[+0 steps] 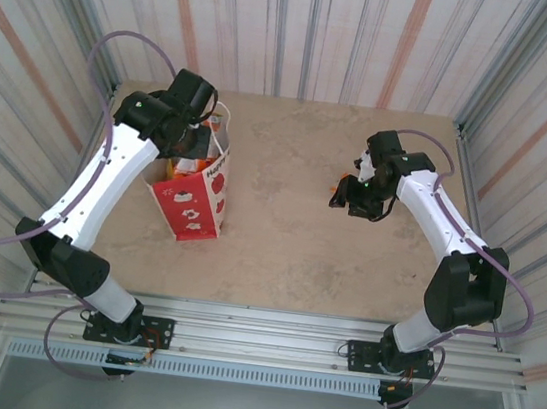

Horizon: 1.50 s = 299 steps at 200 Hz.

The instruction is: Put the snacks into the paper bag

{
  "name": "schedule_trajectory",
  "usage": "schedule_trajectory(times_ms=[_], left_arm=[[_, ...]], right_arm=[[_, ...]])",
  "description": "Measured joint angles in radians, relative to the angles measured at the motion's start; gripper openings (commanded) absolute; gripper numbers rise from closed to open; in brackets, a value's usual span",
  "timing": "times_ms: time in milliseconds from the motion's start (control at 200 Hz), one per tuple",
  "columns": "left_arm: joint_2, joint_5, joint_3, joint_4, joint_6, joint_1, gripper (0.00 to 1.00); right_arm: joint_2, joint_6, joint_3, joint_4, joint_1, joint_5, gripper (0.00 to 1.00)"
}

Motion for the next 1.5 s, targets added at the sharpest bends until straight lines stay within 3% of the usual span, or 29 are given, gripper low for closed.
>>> schedule_trajectory(times_ms=[311,606,842,1183,1498], left_arm=[[-0.001,0.014,0.006,-0.130,-0.009,0.021,0.00],[0.014,0.140,-0.053,-0.013,-0.008,0.076,0.00],[0.069,0.166,-0.096,0.061,-0.007,0.085,0.04],[0.101,0.137,-0.168,0.090,-0.008,0.097,0.33],[0.061,0.132,-0.074,0.084,-0.003,0.098,0.49]], right_arm=[[0.000,0.000,-0.001,0.008,0.000,-0.003,0.58],[0.003,0.000,-0.014,0.022,0.007,-0.003,0.58],[0.004,0.000,-0.019,0.025,0.007,-0.004,0.58],[0.009,0.000,-0.025,0.034,0.007,-0.004,0.58],[0.009,0.000,-0.025,0.034,0.008,-0.003,0.60]])
